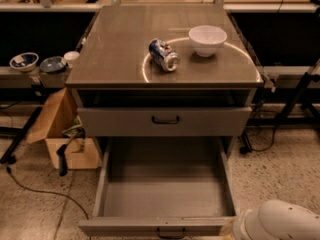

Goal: Close middle drawer

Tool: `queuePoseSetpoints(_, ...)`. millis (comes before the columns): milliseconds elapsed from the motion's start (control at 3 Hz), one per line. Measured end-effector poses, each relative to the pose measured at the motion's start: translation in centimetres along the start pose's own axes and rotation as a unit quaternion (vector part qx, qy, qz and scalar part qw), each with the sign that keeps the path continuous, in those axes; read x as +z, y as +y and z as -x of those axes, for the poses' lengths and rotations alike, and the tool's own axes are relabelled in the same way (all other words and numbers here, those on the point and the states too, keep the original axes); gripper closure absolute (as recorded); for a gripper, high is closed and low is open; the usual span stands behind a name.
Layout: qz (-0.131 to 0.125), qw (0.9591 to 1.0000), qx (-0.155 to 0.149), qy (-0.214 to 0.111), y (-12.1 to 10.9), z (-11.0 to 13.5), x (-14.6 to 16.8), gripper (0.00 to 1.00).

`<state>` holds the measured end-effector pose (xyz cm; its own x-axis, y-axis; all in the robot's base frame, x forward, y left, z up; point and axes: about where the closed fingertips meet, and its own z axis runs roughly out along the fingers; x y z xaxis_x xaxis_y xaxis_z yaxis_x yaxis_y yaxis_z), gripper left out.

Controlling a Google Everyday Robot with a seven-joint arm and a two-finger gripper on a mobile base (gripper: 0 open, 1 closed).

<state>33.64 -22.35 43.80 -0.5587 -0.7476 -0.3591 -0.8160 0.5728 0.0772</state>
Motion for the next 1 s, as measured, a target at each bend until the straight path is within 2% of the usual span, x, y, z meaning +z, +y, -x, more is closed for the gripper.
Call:
queuePoseSetpoints(667, 0.0, 1.0, 0.002, -0.004, -0.7, 0.3, 1.2, 1.0)
queuePoseSetpoints(1000, 0.002, 0.9998, -0.011, -0.015, -2.2, 2.3, 3.1, 1.0)
